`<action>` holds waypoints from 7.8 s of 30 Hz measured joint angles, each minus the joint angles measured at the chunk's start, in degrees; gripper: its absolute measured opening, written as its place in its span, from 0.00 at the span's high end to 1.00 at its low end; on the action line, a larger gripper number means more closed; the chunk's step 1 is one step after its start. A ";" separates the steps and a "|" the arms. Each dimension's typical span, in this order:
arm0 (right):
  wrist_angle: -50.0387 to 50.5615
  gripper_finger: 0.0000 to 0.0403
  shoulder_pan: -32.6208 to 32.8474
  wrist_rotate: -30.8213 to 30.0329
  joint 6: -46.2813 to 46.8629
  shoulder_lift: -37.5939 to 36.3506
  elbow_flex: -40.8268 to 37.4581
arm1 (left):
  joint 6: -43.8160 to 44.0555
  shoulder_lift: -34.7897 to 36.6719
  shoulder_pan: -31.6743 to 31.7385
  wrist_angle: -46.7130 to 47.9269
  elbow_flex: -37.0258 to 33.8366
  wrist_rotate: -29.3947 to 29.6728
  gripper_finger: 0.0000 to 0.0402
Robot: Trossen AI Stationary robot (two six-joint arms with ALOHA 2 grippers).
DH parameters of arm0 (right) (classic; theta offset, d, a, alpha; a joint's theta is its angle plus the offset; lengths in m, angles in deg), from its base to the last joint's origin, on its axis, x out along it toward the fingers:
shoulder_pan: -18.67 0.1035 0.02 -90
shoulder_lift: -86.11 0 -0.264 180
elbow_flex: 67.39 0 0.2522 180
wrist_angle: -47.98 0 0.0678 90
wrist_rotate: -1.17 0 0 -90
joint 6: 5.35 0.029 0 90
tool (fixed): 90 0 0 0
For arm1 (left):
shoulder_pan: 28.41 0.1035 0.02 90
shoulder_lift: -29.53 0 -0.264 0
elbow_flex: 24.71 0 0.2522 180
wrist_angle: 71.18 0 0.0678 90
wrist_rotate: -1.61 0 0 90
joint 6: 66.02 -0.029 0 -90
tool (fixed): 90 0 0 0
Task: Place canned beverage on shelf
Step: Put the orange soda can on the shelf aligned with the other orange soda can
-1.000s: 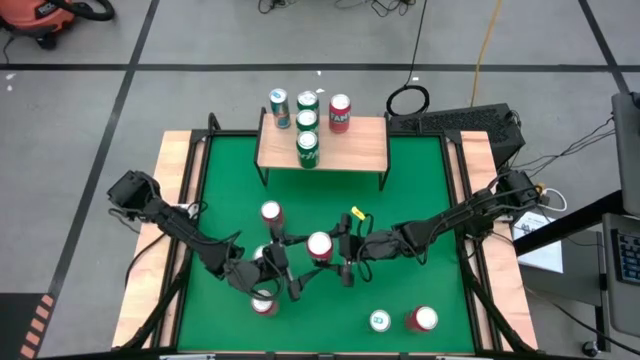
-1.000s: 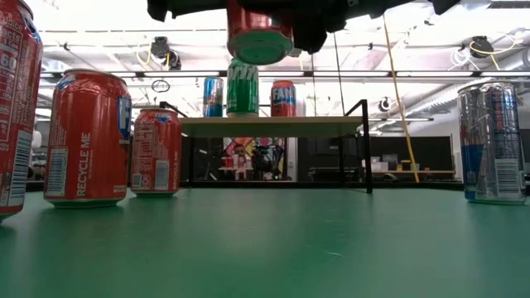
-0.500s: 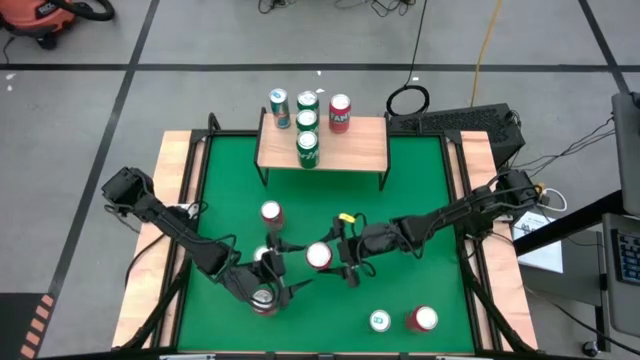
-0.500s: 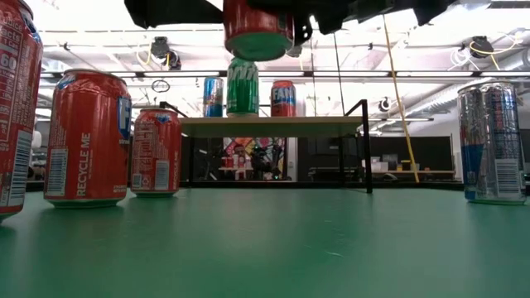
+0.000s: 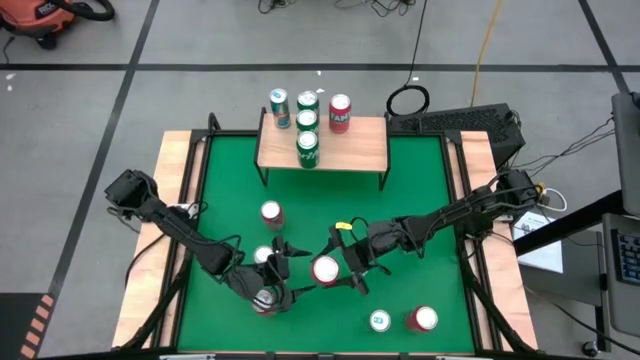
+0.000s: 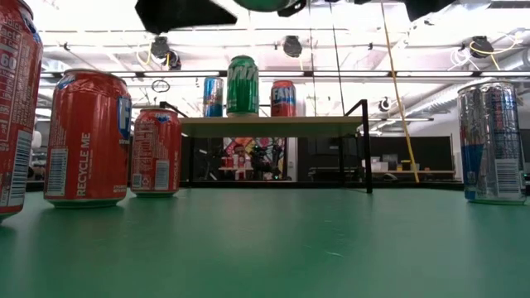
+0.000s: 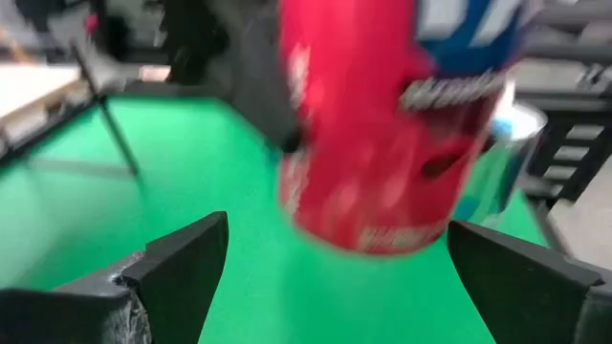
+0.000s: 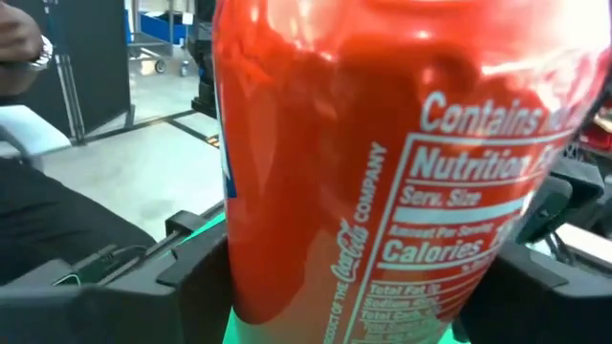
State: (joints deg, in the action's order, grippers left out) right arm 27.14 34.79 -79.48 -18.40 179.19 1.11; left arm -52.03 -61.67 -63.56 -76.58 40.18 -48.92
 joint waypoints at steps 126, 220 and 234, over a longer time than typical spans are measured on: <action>2.58 0.16 2.73 -36.00 8.72 -8.96 0.02 | -10.31 -5.49 8.71 -17.87 0.00 10.73 0.29; 10.98 0.25 -50.62 22.51 4.56 -8.10 0.17 | -11.20 10.58 5.93 -0.84 0.02 18.62 0.02; 11.57 0.18 -52.71 22.49 5.47 -7.96 0.15 | -9.59 10.58 5.89 0.21 0.02 18.60 0.02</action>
State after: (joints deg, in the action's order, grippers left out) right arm 38.71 -17.93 -56.99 -12.93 171.23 1.27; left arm -61.62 -51.09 -57.67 -76.36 40.21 -30.32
